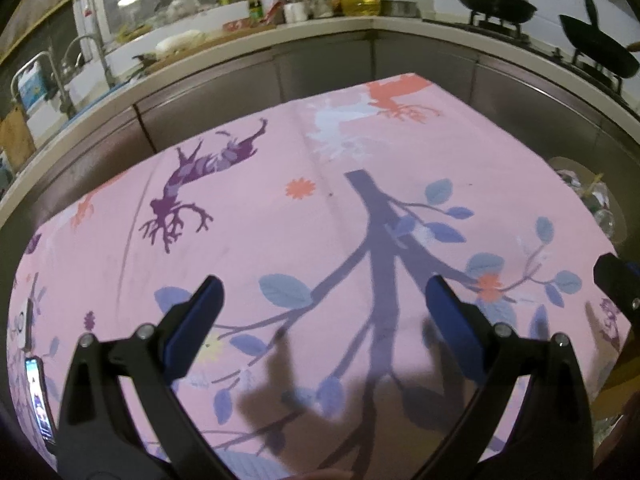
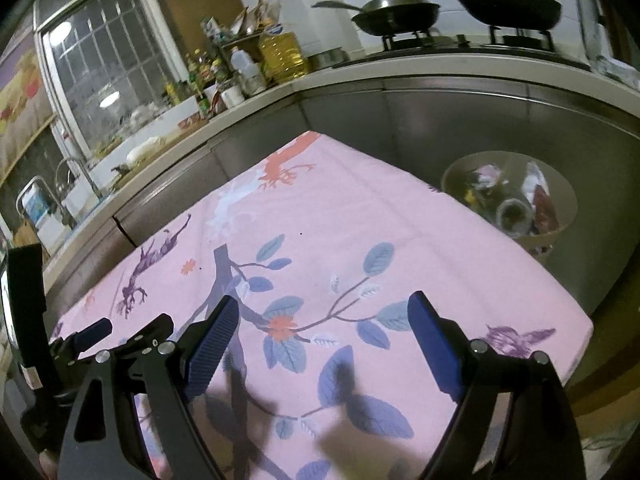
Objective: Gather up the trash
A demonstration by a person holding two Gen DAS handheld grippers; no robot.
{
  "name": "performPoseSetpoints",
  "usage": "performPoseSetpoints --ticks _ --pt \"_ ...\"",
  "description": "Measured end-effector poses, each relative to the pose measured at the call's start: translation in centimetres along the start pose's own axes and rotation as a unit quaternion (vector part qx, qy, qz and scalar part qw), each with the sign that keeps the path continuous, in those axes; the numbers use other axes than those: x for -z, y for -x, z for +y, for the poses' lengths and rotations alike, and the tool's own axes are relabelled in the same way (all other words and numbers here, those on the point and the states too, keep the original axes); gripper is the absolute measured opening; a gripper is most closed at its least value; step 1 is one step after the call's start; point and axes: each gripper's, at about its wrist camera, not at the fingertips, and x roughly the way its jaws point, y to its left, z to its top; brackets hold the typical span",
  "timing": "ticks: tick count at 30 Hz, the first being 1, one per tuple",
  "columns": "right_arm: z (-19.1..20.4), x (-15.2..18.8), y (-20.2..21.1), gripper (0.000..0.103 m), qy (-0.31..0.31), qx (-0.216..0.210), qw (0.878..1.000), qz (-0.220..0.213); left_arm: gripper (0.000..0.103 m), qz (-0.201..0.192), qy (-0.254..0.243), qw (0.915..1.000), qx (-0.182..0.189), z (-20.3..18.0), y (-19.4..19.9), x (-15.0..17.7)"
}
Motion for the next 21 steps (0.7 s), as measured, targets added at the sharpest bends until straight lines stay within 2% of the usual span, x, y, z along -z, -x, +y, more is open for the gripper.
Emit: performPoseSetpoints --ticks 12,21 --pt "3.1 -0.5 -5.4 0.083 0.067 -0.001 0.998 0.020 0.097 0.037 0.025 0.9987 -0.026 2.1 -4.8 -0.1" --pt "3.9 -0.3 -7.6 0.083 0.077 0.001 0.997 0.025 0.097 0.054 0.027 0.9979 -0.024 2.5 -6.4 -0.1"
